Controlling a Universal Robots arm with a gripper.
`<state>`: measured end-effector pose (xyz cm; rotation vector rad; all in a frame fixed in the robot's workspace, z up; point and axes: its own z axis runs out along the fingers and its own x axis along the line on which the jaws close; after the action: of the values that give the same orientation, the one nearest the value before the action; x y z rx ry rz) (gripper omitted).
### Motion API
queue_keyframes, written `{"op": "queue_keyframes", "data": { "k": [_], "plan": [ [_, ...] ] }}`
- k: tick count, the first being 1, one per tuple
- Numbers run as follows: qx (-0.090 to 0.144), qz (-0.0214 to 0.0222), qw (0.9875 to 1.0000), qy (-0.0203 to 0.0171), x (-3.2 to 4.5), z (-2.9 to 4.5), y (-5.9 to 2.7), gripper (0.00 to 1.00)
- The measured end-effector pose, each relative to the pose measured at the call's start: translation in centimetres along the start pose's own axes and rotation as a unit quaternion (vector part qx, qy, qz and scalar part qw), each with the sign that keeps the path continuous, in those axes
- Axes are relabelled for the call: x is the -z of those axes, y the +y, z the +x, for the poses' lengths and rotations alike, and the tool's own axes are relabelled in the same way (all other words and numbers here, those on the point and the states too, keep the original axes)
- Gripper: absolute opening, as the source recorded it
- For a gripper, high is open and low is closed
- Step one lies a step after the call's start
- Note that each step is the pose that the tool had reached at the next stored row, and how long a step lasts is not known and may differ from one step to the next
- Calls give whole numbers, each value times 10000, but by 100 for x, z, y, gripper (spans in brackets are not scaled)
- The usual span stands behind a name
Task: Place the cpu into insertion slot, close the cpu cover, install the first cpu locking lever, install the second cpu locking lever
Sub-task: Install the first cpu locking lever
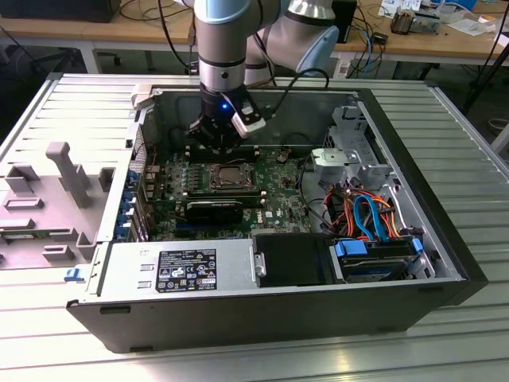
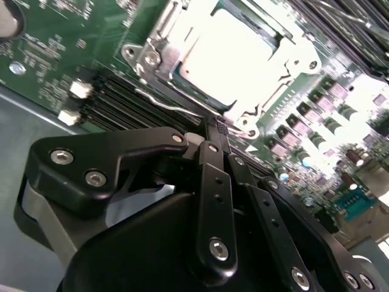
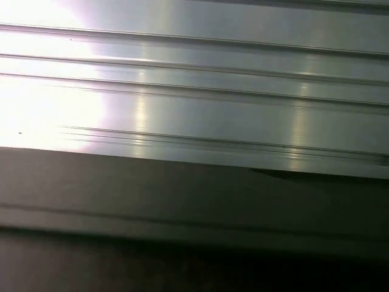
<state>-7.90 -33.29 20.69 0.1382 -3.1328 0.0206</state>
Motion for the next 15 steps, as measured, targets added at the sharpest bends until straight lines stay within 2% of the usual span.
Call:
{"op": "queue_keyframes", "data": {
  "k": [5, 15],
  "plan": [
    [1, 0, 10000, 1, -10, -87, -8, 11],
    [0, 1, 10000, 1, -12, -215, -19, 11]
  ]
}}
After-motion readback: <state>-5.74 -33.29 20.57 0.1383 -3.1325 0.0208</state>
